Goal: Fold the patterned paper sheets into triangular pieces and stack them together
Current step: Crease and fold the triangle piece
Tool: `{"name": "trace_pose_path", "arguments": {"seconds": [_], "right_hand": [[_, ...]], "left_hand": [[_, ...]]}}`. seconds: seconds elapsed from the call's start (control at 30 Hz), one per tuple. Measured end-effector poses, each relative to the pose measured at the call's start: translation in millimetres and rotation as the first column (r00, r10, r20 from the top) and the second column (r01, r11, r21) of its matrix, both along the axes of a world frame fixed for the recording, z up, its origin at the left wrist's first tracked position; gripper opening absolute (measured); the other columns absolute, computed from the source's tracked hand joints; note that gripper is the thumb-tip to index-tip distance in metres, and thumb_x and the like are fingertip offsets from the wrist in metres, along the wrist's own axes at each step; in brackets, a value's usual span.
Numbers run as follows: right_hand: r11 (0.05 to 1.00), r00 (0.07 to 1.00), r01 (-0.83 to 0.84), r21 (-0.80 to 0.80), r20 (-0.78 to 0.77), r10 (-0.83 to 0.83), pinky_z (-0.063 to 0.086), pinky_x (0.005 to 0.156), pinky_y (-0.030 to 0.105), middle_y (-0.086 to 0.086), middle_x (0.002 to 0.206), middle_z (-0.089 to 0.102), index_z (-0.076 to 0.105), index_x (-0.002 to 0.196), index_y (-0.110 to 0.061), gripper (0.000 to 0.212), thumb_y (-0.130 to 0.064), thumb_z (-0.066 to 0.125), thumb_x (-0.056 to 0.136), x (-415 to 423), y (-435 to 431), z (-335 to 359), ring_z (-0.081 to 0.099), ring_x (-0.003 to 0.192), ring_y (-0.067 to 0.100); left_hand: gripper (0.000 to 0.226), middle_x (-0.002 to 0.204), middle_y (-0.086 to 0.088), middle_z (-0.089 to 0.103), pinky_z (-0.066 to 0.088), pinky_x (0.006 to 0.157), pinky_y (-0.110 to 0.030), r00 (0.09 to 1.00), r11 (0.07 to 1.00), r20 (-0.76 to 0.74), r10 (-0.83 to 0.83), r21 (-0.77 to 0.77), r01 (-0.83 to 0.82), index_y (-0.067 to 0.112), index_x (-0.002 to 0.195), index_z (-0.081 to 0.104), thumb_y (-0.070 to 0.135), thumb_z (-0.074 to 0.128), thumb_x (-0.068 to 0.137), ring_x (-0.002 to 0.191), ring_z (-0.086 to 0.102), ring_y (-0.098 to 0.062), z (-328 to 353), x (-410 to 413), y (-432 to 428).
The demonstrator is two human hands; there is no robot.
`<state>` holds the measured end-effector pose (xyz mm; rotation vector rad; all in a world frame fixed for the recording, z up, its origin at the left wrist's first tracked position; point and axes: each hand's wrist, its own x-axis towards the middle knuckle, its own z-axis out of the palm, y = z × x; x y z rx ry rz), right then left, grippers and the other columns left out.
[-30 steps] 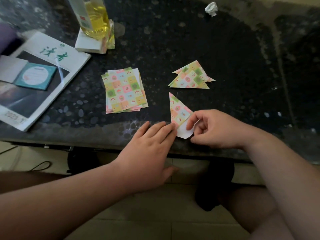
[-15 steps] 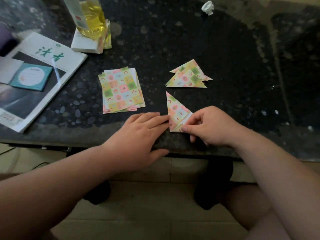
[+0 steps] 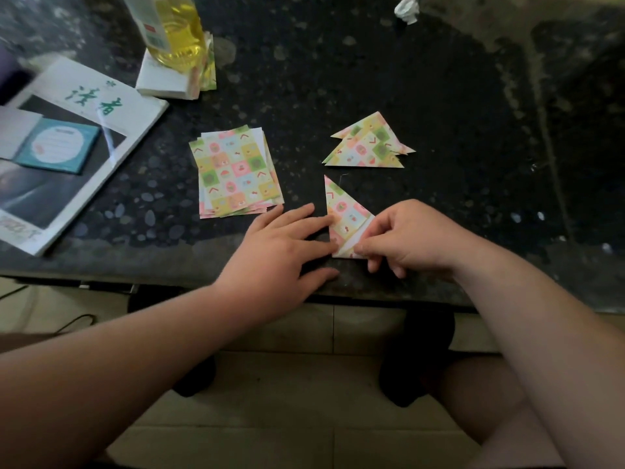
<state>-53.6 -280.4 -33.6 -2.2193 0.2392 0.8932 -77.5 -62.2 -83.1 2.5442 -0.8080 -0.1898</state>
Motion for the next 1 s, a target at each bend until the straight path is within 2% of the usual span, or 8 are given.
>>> {"name": "trace_pose_path", "arguments": {"seconds": [0.1,0.23,0.43,0.63,0.83,1.0], "right_hand": [[0.998,0.999,-0.039,0.039,-0.001,0.04,0.044,0.051,0.026,0.005,0.071,0.076,0.077,0.086,-0.011,0.009,-0.019,0.077,0.09,0,-4,1,0.055,0.047,0.015],[0.998,0.999,-0.036,0.044,0.008,0.036,0.042,0.049,0.025,0.005,0.071,0.076,0.077,0.084,-0.012,0.009,-0.018,0.077,0.091,0,-7,-1,0.053,0.045,0.015],[0.996,0.997,-0.053,0.075,-0.059,0.058,0.037,0.043,0.024,0.009,0.073,0.077,0.076,0.089,-0.013,0.011,-0.021,0.073,0.095,-4,-7,-1,0.045,0.04,0.013],[0.998,0.999,-0.043,0.048,-0.014,0.043,0.038,0.046,0.025,0.005,0.07,0.076,0.076,0.088,-0.016,0.01,-0.022,0.073,0.095,-6,-9,-3,0.048,0.044,0.016],[0.998,0.999,-0.035,0.05,-0.017,0.036,0.038,0.044,0.025,0.006,0.07,0.076,0.075,0.088,-0.014,0.011,-0.023,0.074,0.094,-6,-8,-4,0.047,0.042,0.016],[0.997,0.999,-0.029,0.068,-0.041,0.032,0.038,0.043,0.018,0.006,0.073,0.077,0.076,0.091,-0.012,0.01,-0.021,0.072,0.095,-7,-8,-2,0.047,0.041,0.014]], "left_hand": [[0.027,0.148,0.015,0.055,0.016,0.125,-0.044,0.989,0.987,-0.026,0.146,-0.06,-0.147,0.039,0.115,0.076,0.049,0.069,0.091,0.148,0.035,-0.013,-3,-6,-15],[0.009,0.132,0.015,0.066,0.017,0.112,-0.033,0.967,0.957,-0.028,0.254,-0.136,-0.255,0.035,0.095,0.081,0.039,0.077,0.088,0.137,0.047,-0.016,-3,-1,-24],[0.009,0.137,0.019,0.06,0.013,0.113,-0.032,0.964,0.962,-0.084,0.254,-0.079,-0.26,0.035,0.096,0.079,0.04,0.073,0.09,0.14,0.039,-0.013,2,0,-24],[0.01,0.147,0.021,0.049,0.005,0.118,-0.033,0.965,0.976,-0.152,0.213,-0.01,-0.217,0.037,0.097,0.076,0.042,0.067,0.094,0.146,0.025,-0.01,9,0,-26],[0.01,0.149,0.022,0.046,0.001,0.118,-0.03,0.963,0.976,-0.163,0.213,-0.013,-0.218,0.035,0.096,0.074,0.037,0.064,0.097,0.146,0.023,-0.009,10,0,-26],[0.009,0.149,0.022,0.046,0.002,0.12,-0.032,0.966,0.976,-0.145,0.215,-0.005,-0.218,0.034,0.094,0.072,0.035,0.064,0.097,0.146,0.024,-0.008,8,0,-27]]}}
